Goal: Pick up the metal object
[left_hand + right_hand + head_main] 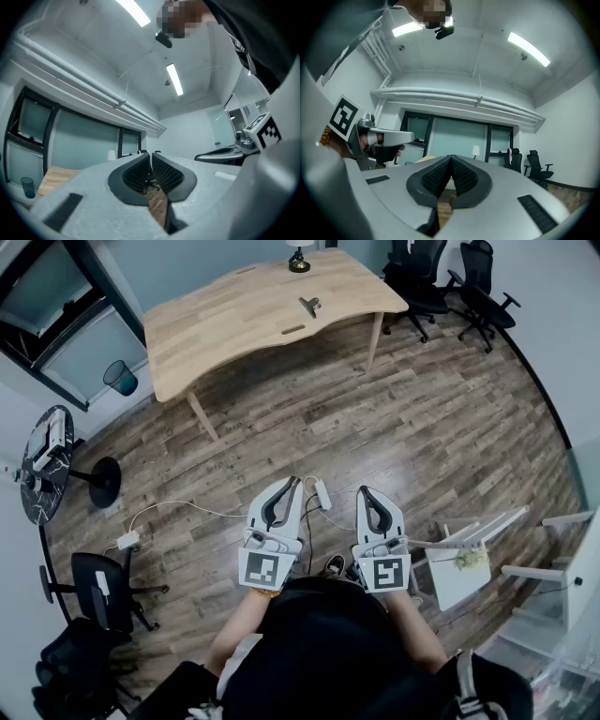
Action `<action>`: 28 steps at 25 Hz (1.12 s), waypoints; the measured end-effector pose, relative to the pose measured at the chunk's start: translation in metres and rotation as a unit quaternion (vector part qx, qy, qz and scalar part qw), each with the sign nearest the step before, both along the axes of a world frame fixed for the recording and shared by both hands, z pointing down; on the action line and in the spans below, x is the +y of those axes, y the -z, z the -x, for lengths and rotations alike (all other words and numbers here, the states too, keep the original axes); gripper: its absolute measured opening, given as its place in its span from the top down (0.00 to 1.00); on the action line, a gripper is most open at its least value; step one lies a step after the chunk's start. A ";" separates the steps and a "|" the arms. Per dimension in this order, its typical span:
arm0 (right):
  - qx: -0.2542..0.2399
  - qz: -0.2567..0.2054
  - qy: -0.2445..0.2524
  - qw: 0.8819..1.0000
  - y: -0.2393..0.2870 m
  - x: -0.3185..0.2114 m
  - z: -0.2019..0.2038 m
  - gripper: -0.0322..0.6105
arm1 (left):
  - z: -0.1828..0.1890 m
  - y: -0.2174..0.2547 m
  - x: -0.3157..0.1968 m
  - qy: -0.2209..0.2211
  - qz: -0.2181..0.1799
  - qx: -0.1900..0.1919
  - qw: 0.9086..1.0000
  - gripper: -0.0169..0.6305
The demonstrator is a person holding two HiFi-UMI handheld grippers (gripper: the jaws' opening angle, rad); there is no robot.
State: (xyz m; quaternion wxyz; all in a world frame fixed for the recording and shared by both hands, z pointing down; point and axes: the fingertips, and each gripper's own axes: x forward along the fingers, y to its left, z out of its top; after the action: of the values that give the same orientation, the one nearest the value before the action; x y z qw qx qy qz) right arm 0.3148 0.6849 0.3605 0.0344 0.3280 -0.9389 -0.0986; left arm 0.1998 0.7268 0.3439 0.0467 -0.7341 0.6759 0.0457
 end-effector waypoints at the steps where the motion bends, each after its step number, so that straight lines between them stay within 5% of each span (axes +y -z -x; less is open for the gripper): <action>1: -0.009 0.008 0.002 1.000 0.000 0.003 0.008 0.95 | 0.008 0.000 0.003 -0.001 -0.002 -0.002 1.000 0.92; 5: -0.033 0.024 0.013 0.999 0.005 0.012 0.039 0.95 | 0.042 0.000 0.011 -0.003 -0.001 -0.007 1.000 0.92; 12: 0.006 0.011 -0.008 1.000 0.007 0.011 0.074 0.95 | 0.087 0.006 0.015 -0.005 -0.022 0.011 1.000 0.92; 19: 0.009 0.010 -0.017 1.000 0.007 -0.012 0.085 0.95 | 0.099 0.004 -0.008 -0.002 -0.027 0.024 0.999 0.92; 28: -0.017 0.022 0.009 1.000 -0.014 -0.100 0.089 0.95 | 0.091 0.003 -0.085 0.021 -0.013 -0.008 1.000 0.92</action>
State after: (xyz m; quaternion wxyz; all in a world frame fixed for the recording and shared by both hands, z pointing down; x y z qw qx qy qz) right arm 0.2255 0.5852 0.3740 0.0243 0.3200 -0.9443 -0.0730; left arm 0.1085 0.6417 0.3404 0.0624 -0.7194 0.6902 0.0474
